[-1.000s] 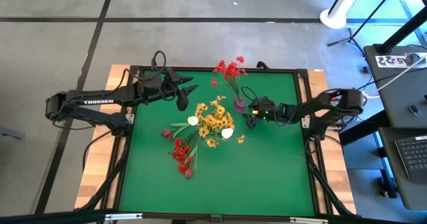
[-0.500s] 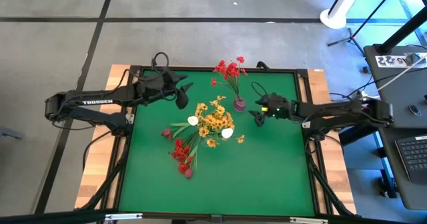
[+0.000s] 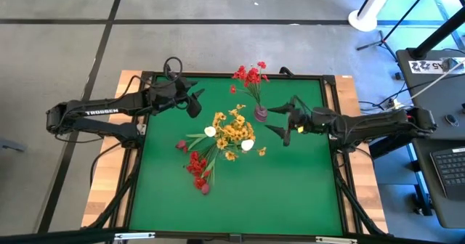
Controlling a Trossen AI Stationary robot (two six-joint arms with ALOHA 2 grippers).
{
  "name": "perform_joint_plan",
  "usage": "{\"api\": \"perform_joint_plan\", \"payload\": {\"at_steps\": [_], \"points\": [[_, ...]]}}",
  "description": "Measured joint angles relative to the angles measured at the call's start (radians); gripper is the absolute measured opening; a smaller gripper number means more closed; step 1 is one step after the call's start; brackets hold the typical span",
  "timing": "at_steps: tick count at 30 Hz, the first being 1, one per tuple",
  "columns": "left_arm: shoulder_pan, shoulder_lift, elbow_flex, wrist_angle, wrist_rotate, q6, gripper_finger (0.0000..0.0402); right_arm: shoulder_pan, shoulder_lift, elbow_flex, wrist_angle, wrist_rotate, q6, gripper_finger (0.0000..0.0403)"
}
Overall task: Sort flowers into vase by color
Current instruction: Put the top red tulip into the violet vase
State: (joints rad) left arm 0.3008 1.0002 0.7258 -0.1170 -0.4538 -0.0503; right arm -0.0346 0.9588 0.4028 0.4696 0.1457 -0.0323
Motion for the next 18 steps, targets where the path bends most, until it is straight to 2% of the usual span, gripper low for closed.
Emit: {"api": "perform_joint_plan", "payload": {"at_steps": [4,11,18], "points": [[0.0,0.001,0.0,-0.006,0.001,-0.019,0.0184,0.045,0.109,0.052,0.002,0.06,-0.09,0.0308],[0.0,0.001,0.0,-0.013,0.002,-0.027,0.0184,0.039,0.384,0.139,-0.025,0.104,-0.226,0.0308],[-0.001,0.001,0.0,-0.028,0.008,-0.048,0.0184,0.031,0.628,0.284,-0.037,0.06,-0.29,0.0307]]}}
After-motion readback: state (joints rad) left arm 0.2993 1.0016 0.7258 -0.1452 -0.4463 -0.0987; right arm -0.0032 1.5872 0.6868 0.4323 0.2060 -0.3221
